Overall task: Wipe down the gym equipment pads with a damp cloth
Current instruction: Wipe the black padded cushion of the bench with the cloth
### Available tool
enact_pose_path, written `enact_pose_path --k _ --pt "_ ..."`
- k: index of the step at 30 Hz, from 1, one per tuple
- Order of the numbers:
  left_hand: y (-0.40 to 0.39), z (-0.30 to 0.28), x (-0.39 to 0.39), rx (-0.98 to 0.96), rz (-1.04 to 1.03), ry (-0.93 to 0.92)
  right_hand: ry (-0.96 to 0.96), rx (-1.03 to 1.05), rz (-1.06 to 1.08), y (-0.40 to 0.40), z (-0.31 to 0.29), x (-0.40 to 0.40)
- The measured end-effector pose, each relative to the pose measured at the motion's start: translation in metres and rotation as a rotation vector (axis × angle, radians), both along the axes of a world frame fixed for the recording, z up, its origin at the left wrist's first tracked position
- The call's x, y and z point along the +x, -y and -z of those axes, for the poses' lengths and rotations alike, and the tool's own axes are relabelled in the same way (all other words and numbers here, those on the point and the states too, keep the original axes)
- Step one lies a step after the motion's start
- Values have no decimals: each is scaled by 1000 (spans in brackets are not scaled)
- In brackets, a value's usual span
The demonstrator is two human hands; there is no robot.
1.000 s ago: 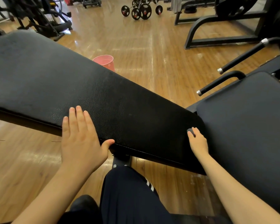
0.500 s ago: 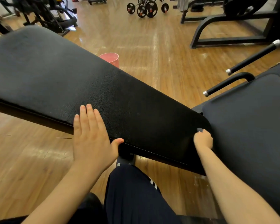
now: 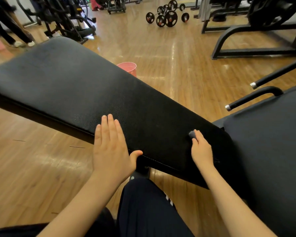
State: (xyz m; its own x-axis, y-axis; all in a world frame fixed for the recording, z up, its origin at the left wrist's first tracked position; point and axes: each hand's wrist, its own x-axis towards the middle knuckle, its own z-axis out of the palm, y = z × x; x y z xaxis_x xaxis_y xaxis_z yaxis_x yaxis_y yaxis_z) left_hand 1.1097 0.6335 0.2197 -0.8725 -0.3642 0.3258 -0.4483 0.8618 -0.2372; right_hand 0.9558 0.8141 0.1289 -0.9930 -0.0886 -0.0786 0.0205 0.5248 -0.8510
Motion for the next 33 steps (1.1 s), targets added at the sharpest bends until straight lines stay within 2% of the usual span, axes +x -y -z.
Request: enact_pose_path --k 2,4,6,9,12,14,16,19,23,33 --pt "-1 -1 0 -21 -9 9 72 18 123 1 0 -4" --pt "-3 -3 0 -33 -13 20 112 91 137 20 -12 -4" --pt "-5 -6 0 -36 -30 44 35 119 37 50 -35 4" --pt "-9 -14 1 -9 -68 65 -200 37 -284 105 -73 23" --pt "-11 -17 2 27 -41 72 -274 -67 -511 133 -95 35" --pt "-9 -20 4 53 -28 107 -288 -97 -572 126 -89 32" --pt "1 -25 7 84 -21 54 -272 -89 -597 105 -76 26" --pt "25 -33 11 43 -112 -80 -264 -67 -541 87 -64 20" --pt "34 -33 8 116 -153 -67 -301 -29 -513 98 -66 17" --pt "34 -31 4 178 -161 -80 -632 -114 -953 220 -141 -3"
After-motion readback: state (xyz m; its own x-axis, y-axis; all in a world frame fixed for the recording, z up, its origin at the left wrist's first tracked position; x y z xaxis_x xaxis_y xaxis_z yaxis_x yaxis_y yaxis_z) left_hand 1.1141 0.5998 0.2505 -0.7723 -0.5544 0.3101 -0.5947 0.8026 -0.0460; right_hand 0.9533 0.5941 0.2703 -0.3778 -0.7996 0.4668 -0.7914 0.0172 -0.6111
